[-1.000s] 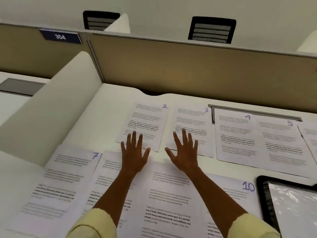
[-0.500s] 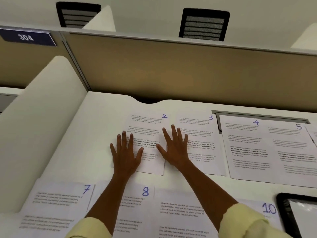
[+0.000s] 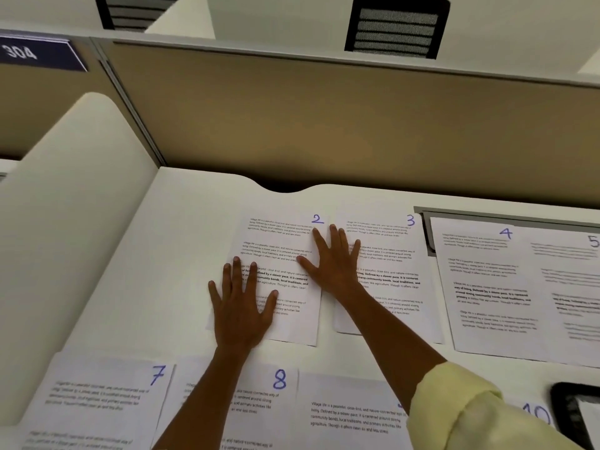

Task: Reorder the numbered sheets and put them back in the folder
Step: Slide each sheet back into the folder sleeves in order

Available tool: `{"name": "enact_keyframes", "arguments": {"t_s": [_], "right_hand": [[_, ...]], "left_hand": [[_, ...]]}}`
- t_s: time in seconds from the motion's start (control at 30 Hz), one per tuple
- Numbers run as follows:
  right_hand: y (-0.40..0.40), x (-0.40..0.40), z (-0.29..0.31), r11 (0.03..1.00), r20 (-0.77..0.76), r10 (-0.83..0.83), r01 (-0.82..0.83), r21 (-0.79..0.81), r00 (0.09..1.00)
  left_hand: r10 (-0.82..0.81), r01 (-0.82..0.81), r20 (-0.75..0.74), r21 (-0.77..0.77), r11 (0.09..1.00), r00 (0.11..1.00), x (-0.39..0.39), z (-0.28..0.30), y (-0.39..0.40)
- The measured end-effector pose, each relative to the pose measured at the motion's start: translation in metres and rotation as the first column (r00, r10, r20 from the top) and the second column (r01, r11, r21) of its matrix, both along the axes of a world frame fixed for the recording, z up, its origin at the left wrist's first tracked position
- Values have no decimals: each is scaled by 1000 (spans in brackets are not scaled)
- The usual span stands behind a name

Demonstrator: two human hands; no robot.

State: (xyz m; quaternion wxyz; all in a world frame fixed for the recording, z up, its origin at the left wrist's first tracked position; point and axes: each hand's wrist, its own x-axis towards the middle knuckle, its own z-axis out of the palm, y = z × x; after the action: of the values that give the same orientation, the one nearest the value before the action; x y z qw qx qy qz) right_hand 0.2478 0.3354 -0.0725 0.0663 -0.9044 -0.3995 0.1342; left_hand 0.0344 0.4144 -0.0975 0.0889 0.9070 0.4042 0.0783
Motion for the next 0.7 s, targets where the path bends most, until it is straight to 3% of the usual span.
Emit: {"name": "enact_keyframes", "arguments": {"t_s": [0.2,0.3,0.57,0.7], "right_hand": [[4,10,8,989,-79,-5,17,144,997],[9,13,10,957,-207,-59,114,267,977],[16,7,12,702,-475,-42,364,612,879],[17,1,18,565,-611,-108,554,611,784]], "left_hand": [[0,0,-16,5,1000,1000,-1,1,0],[0,0,-9,1,1000,1000,0,1,0],[-3,3,6,-8,1000,1000,-1,0,0],[-1,1,6,-13,1000,1000,-1,0,0]]}}
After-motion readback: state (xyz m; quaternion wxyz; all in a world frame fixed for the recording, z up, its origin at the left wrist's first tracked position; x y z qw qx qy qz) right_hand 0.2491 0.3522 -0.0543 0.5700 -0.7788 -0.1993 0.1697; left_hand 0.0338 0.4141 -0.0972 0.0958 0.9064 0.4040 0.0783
